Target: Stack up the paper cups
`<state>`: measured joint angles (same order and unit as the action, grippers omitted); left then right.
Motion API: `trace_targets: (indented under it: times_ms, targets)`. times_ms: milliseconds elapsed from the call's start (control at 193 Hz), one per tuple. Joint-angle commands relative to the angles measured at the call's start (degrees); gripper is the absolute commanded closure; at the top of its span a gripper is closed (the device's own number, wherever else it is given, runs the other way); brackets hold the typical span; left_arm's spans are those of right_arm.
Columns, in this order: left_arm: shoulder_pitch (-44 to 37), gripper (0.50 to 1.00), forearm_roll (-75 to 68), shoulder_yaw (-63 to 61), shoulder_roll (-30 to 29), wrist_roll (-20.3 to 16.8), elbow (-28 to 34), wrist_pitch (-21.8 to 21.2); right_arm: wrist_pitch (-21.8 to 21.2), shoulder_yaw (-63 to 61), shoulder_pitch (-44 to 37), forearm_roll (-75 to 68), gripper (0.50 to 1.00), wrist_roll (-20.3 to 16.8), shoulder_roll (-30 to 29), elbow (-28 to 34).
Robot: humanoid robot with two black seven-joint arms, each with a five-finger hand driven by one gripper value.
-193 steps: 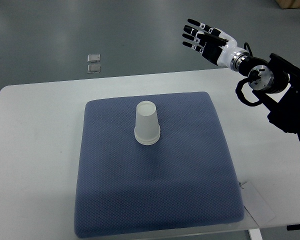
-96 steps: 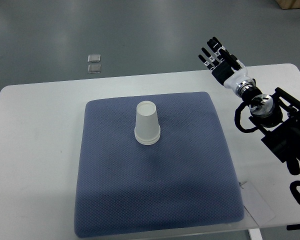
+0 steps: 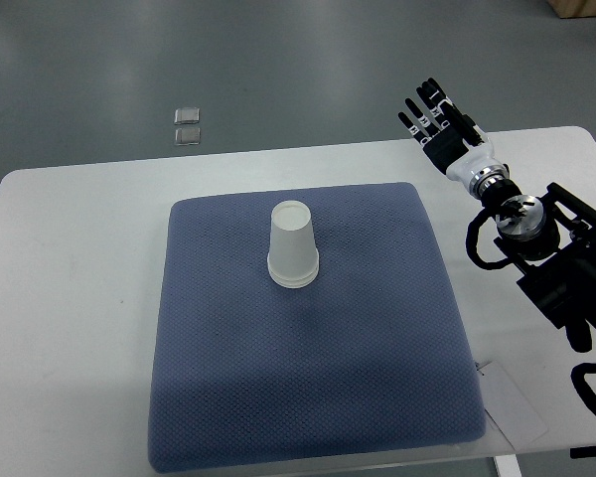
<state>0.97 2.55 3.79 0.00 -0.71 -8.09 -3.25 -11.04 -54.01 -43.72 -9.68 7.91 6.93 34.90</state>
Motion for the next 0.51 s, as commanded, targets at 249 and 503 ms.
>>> trace_targets:
  times_ms: [249, 503]
  targets:
    - [0.0, 0.5, 0.0, -0.01, 0.0, 0.01, 0.0, 0.0, -0.03, 0.22, 0.21, 0.37, 0.609, 0.0, -0.16, -0.01]
    - [0.0, 0.5, 0.0, -0.01, 0.0, 0.01, 0.0, 0.0, -0.03, 0.57, 0.3, 0.89, 0.605, 0.0, -0.42, -0.01]
